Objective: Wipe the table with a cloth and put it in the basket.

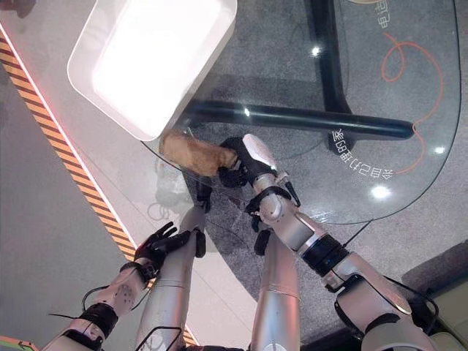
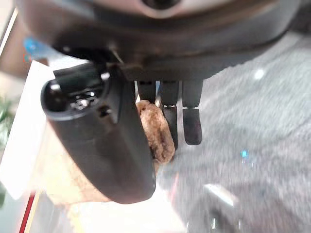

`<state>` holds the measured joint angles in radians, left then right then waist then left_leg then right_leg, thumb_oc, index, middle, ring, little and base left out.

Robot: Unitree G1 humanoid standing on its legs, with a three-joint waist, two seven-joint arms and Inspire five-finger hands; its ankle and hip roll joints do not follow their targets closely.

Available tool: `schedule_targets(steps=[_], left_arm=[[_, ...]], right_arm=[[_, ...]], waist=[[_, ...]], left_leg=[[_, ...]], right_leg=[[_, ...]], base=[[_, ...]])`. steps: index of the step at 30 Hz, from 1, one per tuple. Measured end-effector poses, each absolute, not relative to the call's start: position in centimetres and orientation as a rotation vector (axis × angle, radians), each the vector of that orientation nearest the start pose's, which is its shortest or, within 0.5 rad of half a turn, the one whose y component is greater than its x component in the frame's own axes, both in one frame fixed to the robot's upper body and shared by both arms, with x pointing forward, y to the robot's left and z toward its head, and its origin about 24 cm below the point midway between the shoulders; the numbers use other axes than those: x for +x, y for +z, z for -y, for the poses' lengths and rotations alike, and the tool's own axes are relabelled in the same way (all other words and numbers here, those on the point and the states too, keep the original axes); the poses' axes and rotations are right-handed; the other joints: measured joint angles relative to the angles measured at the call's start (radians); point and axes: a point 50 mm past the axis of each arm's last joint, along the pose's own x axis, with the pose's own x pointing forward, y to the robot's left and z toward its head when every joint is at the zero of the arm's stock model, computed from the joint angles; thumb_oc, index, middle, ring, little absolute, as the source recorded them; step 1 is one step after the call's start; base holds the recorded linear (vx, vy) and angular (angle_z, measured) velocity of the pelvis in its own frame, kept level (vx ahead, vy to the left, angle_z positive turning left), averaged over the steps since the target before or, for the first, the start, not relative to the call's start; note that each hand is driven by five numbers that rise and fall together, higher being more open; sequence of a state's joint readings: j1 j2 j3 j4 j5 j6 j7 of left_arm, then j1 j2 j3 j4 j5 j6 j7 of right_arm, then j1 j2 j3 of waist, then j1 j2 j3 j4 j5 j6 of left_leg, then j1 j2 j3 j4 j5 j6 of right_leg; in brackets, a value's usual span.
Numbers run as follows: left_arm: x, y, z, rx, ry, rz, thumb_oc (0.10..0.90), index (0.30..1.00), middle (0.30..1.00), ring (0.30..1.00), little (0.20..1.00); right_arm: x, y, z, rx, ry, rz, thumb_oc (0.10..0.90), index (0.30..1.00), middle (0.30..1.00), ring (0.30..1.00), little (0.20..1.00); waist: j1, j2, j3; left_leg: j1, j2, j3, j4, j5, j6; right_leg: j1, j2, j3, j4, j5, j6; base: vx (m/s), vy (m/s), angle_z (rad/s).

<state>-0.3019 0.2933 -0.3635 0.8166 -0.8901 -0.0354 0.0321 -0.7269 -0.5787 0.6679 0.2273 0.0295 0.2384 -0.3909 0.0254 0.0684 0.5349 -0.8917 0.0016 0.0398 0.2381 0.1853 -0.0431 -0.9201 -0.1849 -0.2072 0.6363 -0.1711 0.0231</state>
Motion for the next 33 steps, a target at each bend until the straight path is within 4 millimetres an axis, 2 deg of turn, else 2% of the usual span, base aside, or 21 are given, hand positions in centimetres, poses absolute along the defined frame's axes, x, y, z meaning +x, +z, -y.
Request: schedule_targets(steps=[9,18,23,27,33], left_arm=[[26.9,-6.2,-18.0,-0.370,0.065,-0.558,0.800,0.900,0.900,0.900,0.900],[26.9,-6.1,-18.2,-0.376,0.068,-0.557,0.800,0.900,0.900,0.900,0.900],[27.1,-5.6,-18.7,-0.380,0.070,-0.536,0.800,0.900,0.900,0.900,0.900],[27.0,-5.5,-18.8,-0.380,0.067,-0.533,0.800,0.900,0.900,0.900,0.900],[26.8,-5.5,-18.8,-0.398,0.069,-0.533,0.800,0.900,0.900,0.900,0.900]], right_arm=[[35.7,16.2,16.7,-0.741,-0.235,0.275,0.100,0.300,0.300,0.300,0.200],[36.3,16.7,17.6,-0.702,-0.312,0.292,0.100,0.300,0.300,0.300,0.200],[37.0,18.8,18.2,-0.624,-0.418,0.344,0.100,0.300,0.300,0.300,0.200],[37.5,19.4,19.8,-0.600,-0.552,0.331,0.100,0.300,0.300,0.300,0.200],[37.0,20.1,24.2,-0.470,-0.807,0.276,0.100,0.300,0.300,0.300,0.200]], waist=[[-0.006,-0.002,0.001],[-0.006,-0.007,0.002],[-0.007,-0.018,0.001],[-0.002,-0.022,0.001],[0.000,-0.024,0.000]], left_leg=[[-0.002,-0.003,0.016,0.007,-0.007,0.011],[-0.007,-0.005,0.021,0.007,-0.009,0.013],[-0.038,-0.007,0.034,0.011,-0.012,0.017],[-0.036,-0.008,0.039,0.014,-0.013,0.028],[-0.042,-0.021,0.043,0.004,-0.009,0.028]], right_leg=[[0.000,0.001,0.018,-0.016,0.012,0.011],[-0.004,0.000,0.023,-0.028,0.020,0.015],[-0.042,0.002,0.043,-0.029,0.022,0.018],[-0.042,-0.001,0.051,-0.026,0.030,0.026],[-0.053,-0.011,0.052,-0.029,0.030,0.032]], base=[[0.00,-0.012,-0.03],[-0.01,-0.001,0.00],[-0.01,0.006,-0.07],[0.00,0.006,-0.01],[-0.01,-0.001,0.00]])
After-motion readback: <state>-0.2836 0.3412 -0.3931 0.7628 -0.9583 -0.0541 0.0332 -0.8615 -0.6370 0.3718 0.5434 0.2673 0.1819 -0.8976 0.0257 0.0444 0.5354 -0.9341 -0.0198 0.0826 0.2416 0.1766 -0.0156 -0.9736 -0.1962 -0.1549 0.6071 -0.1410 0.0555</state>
